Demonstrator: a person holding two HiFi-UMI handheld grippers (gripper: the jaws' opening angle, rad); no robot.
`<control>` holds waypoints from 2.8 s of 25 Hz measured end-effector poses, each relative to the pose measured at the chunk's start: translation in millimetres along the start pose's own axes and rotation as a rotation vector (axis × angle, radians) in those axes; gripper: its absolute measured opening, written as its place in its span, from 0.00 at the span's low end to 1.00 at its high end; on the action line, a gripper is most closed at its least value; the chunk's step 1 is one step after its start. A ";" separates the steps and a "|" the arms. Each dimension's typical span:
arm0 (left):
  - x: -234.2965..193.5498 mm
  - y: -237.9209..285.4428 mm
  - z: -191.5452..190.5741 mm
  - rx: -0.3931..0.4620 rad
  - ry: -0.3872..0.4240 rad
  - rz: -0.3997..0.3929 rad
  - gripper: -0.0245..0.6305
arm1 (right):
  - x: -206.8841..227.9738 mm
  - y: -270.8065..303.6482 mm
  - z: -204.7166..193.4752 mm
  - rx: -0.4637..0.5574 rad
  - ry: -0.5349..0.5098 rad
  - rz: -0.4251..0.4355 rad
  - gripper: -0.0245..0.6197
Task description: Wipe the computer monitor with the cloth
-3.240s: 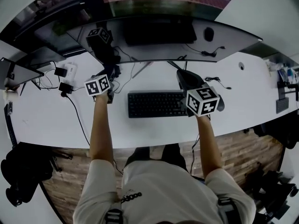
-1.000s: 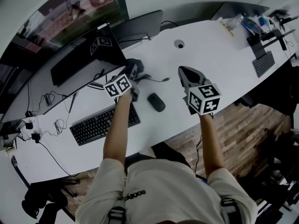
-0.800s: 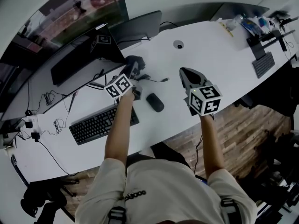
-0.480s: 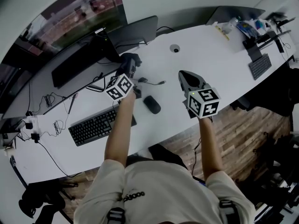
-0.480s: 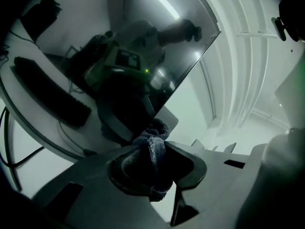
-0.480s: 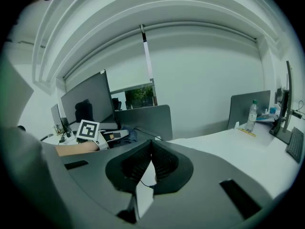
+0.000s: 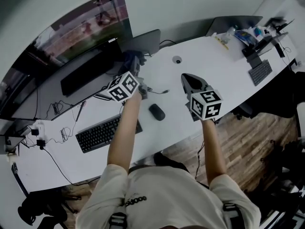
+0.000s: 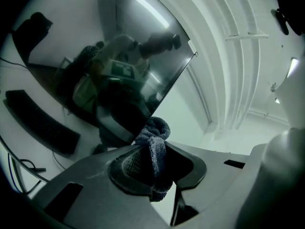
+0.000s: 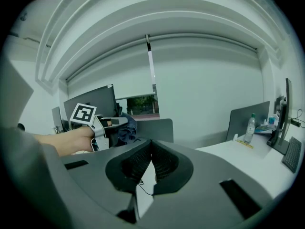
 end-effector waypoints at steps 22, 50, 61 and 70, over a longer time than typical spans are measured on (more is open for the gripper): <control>65.2 -91.9 115.9 0.043 0.206 -0.278 0.17 | -95.5 -56.6 62.9 0.137 -0.064 -0.079 0.05; -31.1 -399.8 109.6 -0.091 0.914 -0.368 0.18 | -354.6 -141.1 3.0 0.175 -0.245 -0.165 0.05; -32.8 -480.5 87.4 -0.094 0.955 -0.412 0.18 | -412.5 -186.2 -33.5 0.160 -0.297 -0.167 0.05; -11.0 -514.7 91.4 -0.047 0.949 -0.441 0.18 | -426.2 -218.8 -42.1 0.170 -0.321 -0.182 0.05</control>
Point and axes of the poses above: the fingertips, and each gripper's own axes: y forward along the fingers, x to its right, z out of its top, the point moved 5 cm from there along -y, backward along the fingers, and after that the axes turned 1 degree about y, right-handed, at the moved point
